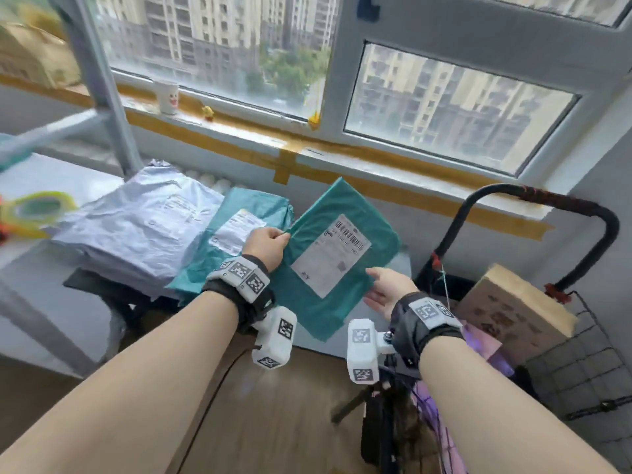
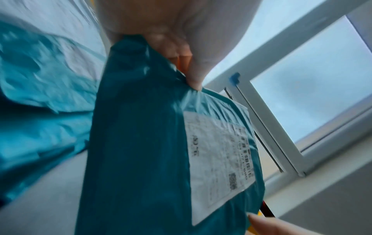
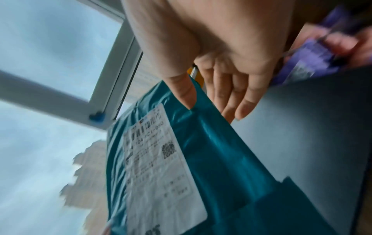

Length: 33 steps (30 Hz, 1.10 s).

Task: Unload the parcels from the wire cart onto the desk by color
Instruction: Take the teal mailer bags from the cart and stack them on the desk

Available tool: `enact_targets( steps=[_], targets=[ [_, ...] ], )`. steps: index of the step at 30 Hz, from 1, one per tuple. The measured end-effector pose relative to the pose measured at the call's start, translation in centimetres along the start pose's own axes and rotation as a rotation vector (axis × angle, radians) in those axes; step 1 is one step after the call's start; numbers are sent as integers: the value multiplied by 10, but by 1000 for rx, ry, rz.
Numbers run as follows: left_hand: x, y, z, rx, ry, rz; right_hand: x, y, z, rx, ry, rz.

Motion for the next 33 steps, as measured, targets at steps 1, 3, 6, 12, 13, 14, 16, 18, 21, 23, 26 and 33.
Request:
enact_targets(
  steps=[1,3,6,12,13,14,16,18,21,23,26,33],
  targets=[
    [6,10,15,2,-29,22,1,7,-22,-5,40,19],
    [19,33,45,10,-94,78,3,20,-64,-20,128,66],
    [41,65,85,-12,-189,153,14,35,-122,-42,224,92],
    [103,108,144,4,-282,264,49,63,-232,-88,334,97],
    [116,113,151,26,-271,278,55,69,-245,-100,345,87],
    [128,117,155,48,-252,289,62,76,-257,-115,350,86],
    [150,123,157,79,-207,300,78,89,-274,-219,342,117],
    [170,128,151,75,-179,301,98,100,-281,-334,319,170],
    [192,136,128,78,-74,335,122,103,-273,-415,245,159],
    [202,139,110,113,44,367,138,98,-264,-463,182,142],
    [210,138,91,212,226,378,158,88,-248,-395,75,93],
    [231,124,77,263,246,197,139,92,-245,-750,70,319]
  ],
)
Point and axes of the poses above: each hand's wrist, its own x-axis towards the middle knuckle, its own z-axis out of the back of the hand, y = z × x, the point moved 6 cm from there along x, towards the middle knuckle, and after that the axes turned 3 degrees about -y, right-handed, at the moved point
